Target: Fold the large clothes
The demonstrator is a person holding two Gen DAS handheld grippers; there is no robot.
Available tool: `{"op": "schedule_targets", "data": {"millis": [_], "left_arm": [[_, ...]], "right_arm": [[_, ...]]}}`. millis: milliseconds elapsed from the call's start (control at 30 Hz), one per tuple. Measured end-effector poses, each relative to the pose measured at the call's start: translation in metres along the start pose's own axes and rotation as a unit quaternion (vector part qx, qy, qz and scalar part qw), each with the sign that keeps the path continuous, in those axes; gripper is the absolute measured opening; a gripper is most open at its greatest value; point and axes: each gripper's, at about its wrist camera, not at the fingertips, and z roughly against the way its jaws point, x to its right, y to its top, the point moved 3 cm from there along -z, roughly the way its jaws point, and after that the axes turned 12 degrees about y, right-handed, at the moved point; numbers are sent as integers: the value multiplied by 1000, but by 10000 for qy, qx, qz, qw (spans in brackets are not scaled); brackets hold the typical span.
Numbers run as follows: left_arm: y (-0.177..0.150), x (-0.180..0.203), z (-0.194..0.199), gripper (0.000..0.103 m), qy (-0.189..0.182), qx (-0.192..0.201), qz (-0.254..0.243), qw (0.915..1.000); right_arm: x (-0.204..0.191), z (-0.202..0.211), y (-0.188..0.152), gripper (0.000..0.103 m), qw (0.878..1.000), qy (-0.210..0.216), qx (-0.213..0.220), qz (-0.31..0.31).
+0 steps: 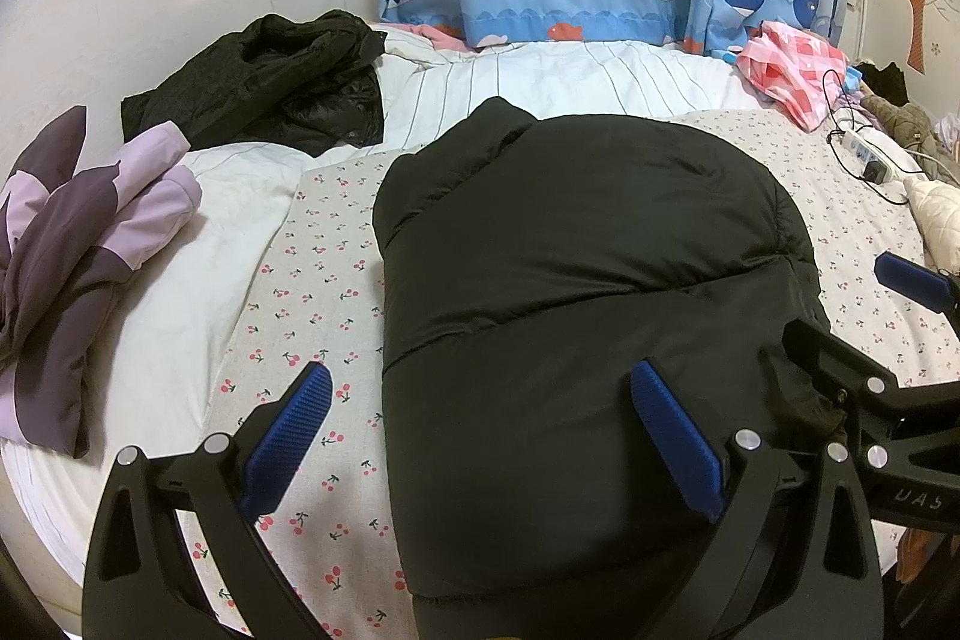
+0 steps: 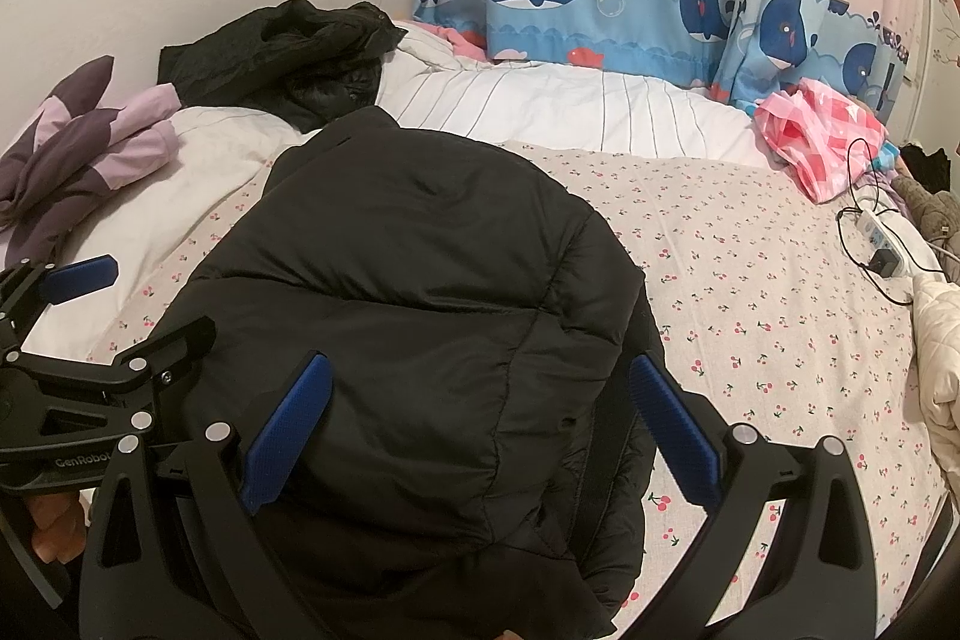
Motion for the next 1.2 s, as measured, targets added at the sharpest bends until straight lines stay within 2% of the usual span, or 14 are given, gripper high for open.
{"op": "schedule_targets", "data": {"millis": [1200], "left_arm": [[1, -1, -2, 96, -11, -7, 5, 10000]], "right_arm": [[-2, -1, 0, 96, 10000, 7, -12, -11]]}}
